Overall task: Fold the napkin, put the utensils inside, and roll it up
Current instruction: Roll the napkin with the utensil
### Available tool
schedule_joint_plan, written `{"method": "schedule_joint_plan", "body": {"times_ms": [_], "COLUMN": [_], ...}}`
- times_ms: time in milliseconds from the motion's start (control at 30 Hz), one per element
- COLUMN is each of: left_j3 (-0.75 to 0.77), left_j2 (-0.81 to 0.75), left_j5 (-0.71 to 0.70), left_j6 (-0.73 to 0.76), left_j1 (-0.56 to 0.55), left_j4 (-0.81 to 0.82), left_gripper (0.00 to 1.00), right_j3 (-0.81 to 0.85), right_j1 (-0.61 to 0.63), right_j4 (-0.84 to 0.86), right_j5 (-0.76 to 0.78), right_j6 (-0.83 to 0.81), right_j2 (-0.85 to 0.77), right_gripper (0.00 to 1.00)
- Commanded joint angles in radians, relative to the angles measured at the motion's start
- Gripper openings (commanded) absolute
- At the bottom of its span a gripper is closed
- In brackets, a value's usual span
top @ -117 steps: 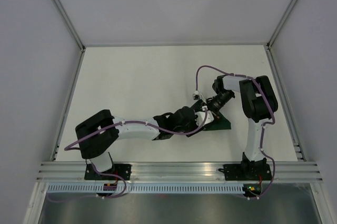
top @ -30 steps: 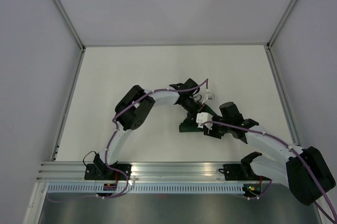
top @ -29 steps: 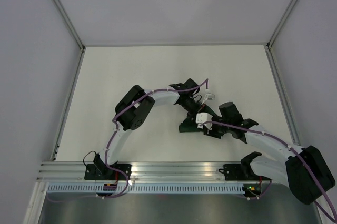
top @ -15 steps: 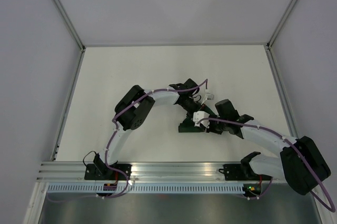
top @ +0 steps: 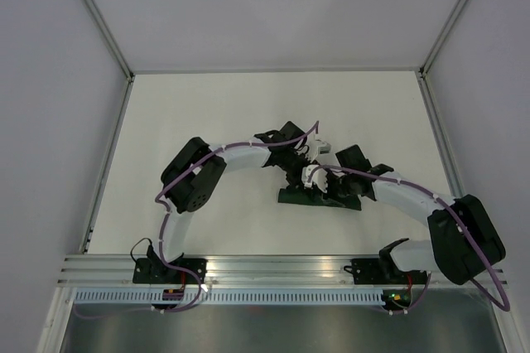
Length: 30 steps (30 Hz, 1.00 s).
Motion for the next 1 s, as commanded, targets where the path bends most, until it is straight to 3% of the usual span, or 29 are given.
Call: {"method": "schedule_joint_plan", "body": {"times_ms": [0,300,567,700,833,967], "left_j3": [-0.034,-0.22,-0.448,-0.522,-0.489,-0.449], "left_j2": [-0.099,-0.236,-0.423,-0.472,-0.442,-0.377], "left_j5": [-0.116,-0.225,-0.396,-0.513,-0.723,-0.801], "left_j6": [-0.046,-0.083,-0.1,-0.029,0.122,0.257], "left_j1": [0.029,0.046,0.028,-0.062,-0.199,-0.291], "left_j4": [0.065,0.264,0.536,0.614,0.587,0.571], "left_gripper": [0.31,0.32,0.34,0.4,0.41,0.42], "right_j3": [0.045,0.167,0.377,0.479,0.594,0.661], "right_j1": [-0.045,-0.137,-0.232,-0.266,-0.291,-0.318], "right_j4": [-0.143,-0.294,-0.511,-0.61,-0.705,-0.78], "right_j5": [-0.048,-0.159,-0.248,-0.268,-0.304,-0.326], "right_j6": [-0.03,-0.112,-0.214,-0.249,-0.287,-0.309], "right_j2": [0.053,0.22,0.495,0.624,0.76,0.828], "right_gripper": [0.11,0.09,0.1,0.1,0.1,0.1]}}
